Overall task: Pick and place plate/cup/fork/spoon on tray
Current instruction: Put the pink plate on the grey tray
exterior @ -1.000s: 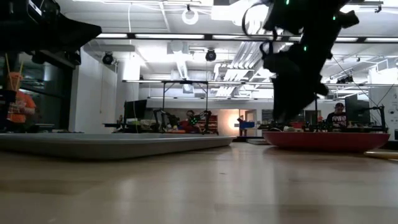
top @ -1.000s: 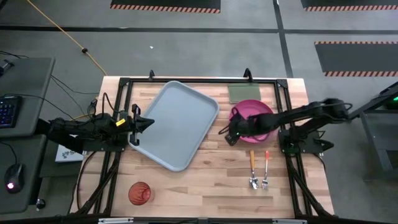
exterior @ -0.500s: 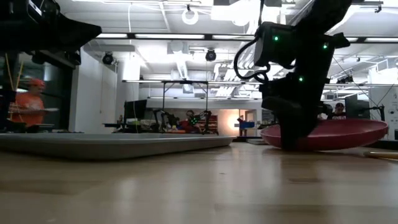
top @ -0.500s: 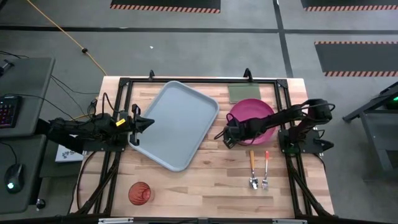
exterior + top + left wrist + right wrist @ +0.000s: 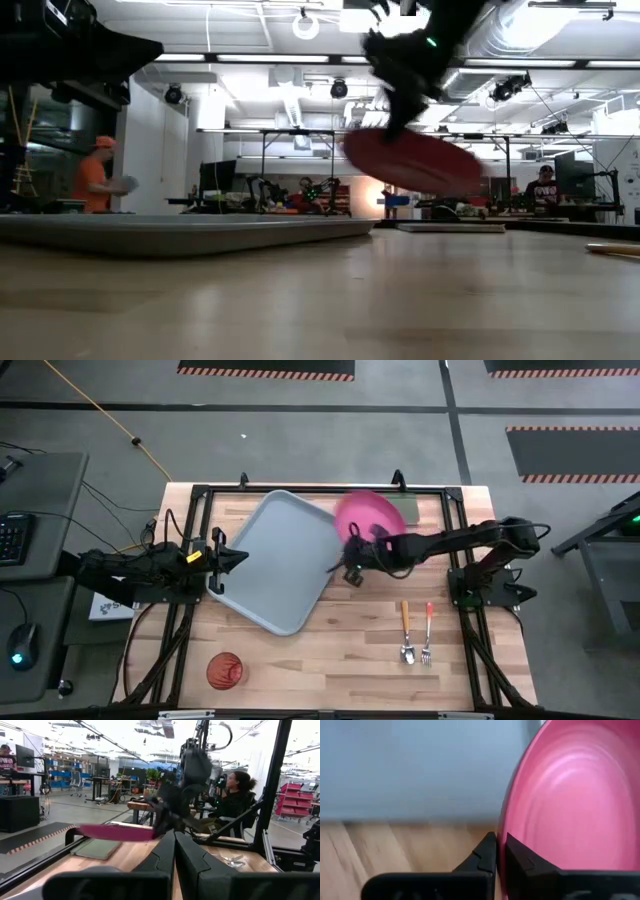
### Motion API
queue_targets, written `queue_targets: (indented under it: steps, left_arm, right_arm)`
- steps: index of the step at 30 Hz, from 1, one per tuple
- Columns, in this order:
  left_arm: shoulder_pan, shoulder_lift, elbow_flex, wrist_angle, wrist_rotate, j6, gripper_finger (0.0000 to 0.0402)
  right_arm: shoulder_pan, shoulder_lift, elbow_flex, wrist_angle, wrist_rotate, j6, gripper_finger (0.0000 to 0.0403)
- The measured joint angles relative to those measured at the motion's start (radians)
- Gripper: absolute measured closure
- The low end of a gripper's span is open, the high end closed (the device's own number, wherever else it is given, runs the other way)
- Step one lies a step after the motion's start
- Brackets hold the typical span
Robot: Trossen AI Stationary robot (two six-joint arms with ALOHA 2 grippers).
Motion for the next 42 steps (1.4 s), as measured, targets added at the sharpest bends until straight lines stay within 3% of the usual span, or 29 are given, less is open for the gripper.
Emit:
queue_targets:
  steps: [4, 8, 19, 26, 34, 42]
  left_arm:
    - [0.000, 0.000, 0.000, 0.000, 0.000, 0.000, 0.0398]
    - [0.000, 0.000, 0.000, 0.000, 0.000, 0.000, 0.0398]
    - [0.000, 0.000, 0.000, 0.000, 0.000, 0.001, 0.0398]
    - [0.000, 0.000, 0.000, 0.000, 0.000, 0.000, 0.0398]
    - [0.000, 0.000, 0.000, 0.000, 0.000, 0.000, 0.0398]
    - [0.000, 0.000, 0.000, 0.000, 0.000, 0.000, 0.0398]
  right_arm:
    - [-0.002, 0.101, 0.162, 0.128, 0.027, -0.305, 0.0400]
    - [-0.015, 0.241, 0.309, 0.192, -0.020, -0.530, 0.0401]
    - [-0.039, 0.606, 0.554, 0.141, -0.228, -0.787, 0.0402]
    - [-0.032, 0.699, 0.626, 0.094, -0.268, -0.820, 0.0402]
    - [-0.032, 0.697, 0.628, 0.105, -0.282, -0.753, 0.0401]
    - [-0.045, 0.697, 0.628, 0.104, -0.288, -0.698, 0.0357]
